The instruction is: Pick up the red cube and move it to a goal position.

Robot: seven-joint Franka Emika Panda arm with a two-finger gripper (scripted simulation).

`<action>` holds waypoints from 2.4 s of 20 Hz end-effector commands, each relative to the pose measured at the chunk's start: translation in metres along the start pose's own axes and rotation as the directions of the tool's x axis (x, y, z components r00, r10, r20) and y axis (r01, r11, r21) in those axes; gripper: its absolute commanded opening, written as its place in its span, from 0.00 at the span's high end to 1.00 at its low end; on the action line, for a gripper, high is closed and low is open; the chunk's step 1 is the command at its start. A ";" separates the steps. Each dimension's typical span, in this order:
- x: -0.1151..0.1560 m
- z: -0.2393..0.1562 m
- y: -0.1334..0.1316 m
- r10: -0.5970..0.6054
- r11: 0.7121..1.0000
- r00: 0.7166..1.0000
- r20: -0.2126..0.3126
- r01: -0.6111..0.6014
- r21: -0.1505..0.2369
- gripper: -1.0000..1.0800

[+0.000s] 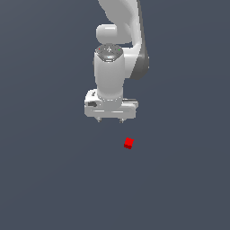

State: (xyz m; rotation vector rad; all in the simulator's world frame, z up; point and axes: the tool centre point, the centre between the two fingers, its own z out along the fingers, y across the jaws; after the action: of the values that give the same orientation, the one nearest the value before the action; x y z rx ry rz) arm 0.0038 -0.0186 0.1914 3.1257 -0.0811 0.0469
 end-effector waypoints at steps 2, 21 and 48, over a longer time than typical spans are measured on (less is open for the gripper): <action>0.000 0.000 0.000 0.000 1.000 1.000 0.000 0.000 0.000 0.04; 0.005 0.104 -0.059 0.169 0.986 0.985 0.020 -0.169 0.003 0.04; 0.018 0.171 -0.097 0.276 0.961 0.960 0.033 -0.277 0.005 1.00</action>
State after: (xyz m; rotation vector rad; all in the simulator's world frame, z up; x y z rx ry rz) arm 0.0314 0.0749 0.0200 3.0985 -0.5183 -0.0007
